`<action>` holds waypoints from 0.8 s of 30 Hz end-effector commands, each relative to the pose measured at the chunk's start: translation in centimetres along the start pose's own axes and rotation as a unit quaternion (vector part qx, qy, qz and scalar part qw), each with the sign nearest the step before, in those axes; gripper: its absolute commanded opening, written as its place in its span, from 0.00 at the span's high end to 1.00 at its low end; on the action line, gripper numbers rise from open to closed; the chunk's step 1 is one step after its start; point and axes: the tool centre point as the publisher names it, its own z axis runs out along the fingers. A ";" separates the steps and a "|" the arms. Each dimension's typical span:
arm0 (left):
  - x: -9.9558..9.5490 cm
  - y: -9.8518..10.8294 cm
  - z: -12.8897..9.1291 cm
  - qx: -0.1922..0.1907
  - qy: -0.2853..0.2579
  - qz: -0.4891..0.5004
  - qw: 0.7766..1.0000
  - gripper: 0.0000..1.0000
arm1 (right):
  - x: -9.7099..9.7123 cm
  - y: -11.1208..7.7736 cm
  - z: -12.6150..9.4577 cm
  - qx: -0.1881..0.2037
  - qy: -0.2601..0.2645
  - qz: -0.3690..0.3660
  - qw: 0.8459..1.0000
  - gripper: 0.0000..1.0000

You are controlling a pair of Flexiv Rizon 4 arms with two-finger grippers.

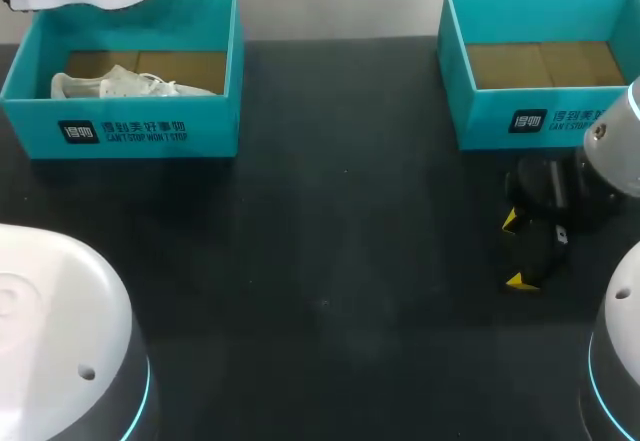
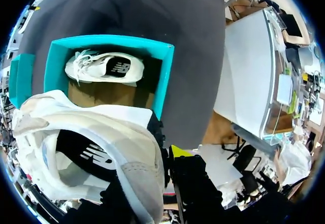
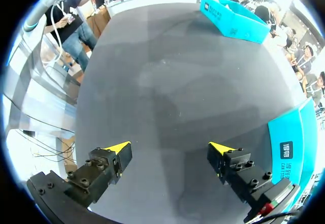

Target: Take the shoe out of the shoebox, open the shoe tongue, remove and reinsert the insole, then place the shoe into the shoebox

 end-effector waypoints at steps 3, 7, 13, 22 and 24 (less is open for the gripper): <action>-0.7 0.5 1.4 0.018 -0.031 0.025 0.999 1.00 | 0.1 0.0 0.1 0.001 -0.002 0.001 1.000 0.00; -0.3 1.2 1.1 0.024 -0.023 0.041 0.999 1.00 | 0.1 0.0 0.1 0.001 -0.002 0.001 1.000 0.00; -0.3 1.2 1.1 0.024 -0.023 0.041 0.999 1.00 | 0.1 0.0 0.1 0.001 -0.002 0.001 1.000 0.00; -2.4 2.0 3.9 0.014 0.011 0.043 0.999 1.00 | 0.1 0.0 0.1 0.001 -0.002 0.001 1.000 0.00; -2.8 2.4 4.7 0.018 0.011 0.046 0.999 1.00 | 0.1 0.0 0.1 0.001 -0.002 0.001 1.000 0.00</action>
